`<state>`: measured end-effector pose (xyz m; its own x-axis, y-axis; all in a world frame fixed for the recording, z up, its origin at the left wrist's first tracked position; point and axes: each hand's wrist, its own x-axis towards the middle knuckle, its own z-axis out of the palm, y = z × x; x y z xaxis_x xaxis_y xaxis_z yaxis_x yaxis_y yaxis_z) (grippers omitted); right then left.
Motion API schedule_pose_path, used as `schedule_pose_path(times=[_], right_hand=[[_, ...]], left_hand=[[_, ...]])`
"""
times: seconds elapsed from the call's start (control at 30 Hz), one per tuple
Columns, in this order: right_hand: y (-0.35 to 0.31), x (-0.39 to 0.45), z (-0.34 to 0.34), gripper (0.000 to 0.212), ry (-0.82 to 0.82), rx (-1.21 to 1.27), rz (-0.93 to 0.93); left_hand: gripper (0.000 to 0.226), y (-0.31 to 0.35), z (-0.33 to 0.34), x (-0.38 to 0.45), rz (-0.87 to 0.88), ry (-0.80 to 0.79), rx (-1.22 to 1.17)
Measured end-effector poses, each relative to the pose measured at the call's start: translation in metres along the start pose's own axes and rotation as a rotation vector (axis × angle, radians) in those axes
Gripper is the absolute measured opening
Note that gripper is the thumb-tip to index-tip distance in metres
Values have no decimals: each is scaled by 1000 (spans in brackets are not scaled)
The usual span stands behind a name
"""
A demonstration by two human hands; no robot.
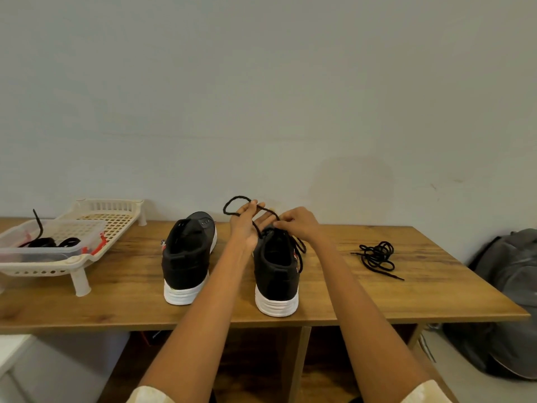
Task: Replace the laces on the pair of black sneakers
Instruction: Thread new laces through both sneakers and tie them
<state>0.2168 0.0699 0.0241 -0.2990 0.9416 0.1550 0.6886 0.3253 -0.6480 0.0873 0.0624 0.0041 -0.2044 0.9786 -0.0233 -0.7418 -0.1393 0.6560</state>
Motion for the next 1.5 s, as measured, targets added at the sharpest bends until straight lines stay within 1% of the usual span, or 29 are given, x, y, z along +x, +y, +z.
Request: schedule_pose_path(times=[0.07, 0.1, 0.2, 0.23, 0.27, 0.3, 0.37, 0.43, 0.5, 0.53, 0.6, 0.63, 0.73, 0.77, 0.8, 0.83, 0.87, 0.97, 1.0, 1.03, 1.07, 1.1, 1.13, 1.23, 1.3, 1.37, 1.4, 1.43, 1.5], right_hand=[[2, 4, 2, 32, 48, -34, -8], [3, 6, 3, 35, 61, -67, -24], [1, 8, 6, 48, 138, -128, -62], [0, 7, 7, 48, 188, -120, -69], [-1, 7, 7, 45, 244, -90, -71], [-4, 6, 6, 39, 308, -48, -78], [-14, 7, 1, 24, 415, 89, -124], [-27, 8, -1, 21, 461, 158, -172], [-35, 8, 5, 25, 452, 162, -187], [-35, 9, 9, 25, 442, 182, -175], [-31, 10, 11, 15, 395, 245, -110], [-26, 11, 9, 14, 338, 230, -65], [-11, 12, -1, 38, 26, 55, 99], [-7, 12, -3, 38, -40, 21, 133], [-4, 10, -4, 36, -69, 13, 145], [-3, 9, -5, 32, -74, 12, 142], [-3, 8, -6, 30, -75, 10, 132], [-6, 8, -6, 30, -114, -17, 135], [-7, 8, -5, 34, -144, -40, 143], [-6, 8, -4, 38, -172, -65, 153], [-6, 9, -2, 41, -190, -80, 163], [-4, 10, 0, 43, -191, -83, 169], [-2, 11, 1, 44, -176, -66, 177], [7, 10, -2, 38, -101, 96, 226], [13, 9, -3, 30, -69, 254, 267], [16, 5, -4, 24, -65, 365, 288], [17, 4, -4, 24, -71, 399, 290], [18, 3, -5, 24, -75, 426, 288], [18, 2, -6, 23, -80, 467, 287]], left_hand=[[14, 3, -1, 0, 36, -70, 144], [17, 6, -2, 0, 57, -129, 291], [20, 11, -17, -2, 109, -323, 908], [18, 10, -24, -1, 93, -381, 1056], [20, 10, -28, -2, 69, -417, 1143], [21, 10, -31, -1, 54, -427, 1177], [20, 10, -31, -1, 64, -416, 1154], [15, 11, -26, -4, 80, -392, 1109], [7, 11, -21, -8, 104, -374, 1101], [6, 9, -20, -7, 107, -369, 1107], [8, 6, -21, -5, 66, -348, 1051], [8, 6, -22, -3, 21, -315, 943], [20, 13, -24, 3, -146, -203, 343], [23, 16, -23, 4, -182, -148, 217], [25, 17, -23, 6, -205, -95, 184], [28, 17, -23, 7, -202, -46, 283], [29, 16, -23, 9, -169, 6, 468], [18, 15, -26, 11, 13, 180, 1054], [17, 16, -26, 10, 67, 196, 1225], [14, 18, -24, 6, 97, 176, 1395], [13, 20, -22, 2, 107, 143, 1552], [18, 20, -20, -1, 100, 121, 1666], [23, 20, -19, -3, 85, 102, 1747], [24, 23, -15, -6, 4, 58, 2003], [39, 28, -10, -6, -51, 48, 2145], [55, 36, -1, -8, -10, 80, 2238], [58, 39, 5, -10, 37, 104, 2284], [56, 41, 11, -13, 90, 130, 2320], [39, 39, 19, -13, 200, 169, 2353]])
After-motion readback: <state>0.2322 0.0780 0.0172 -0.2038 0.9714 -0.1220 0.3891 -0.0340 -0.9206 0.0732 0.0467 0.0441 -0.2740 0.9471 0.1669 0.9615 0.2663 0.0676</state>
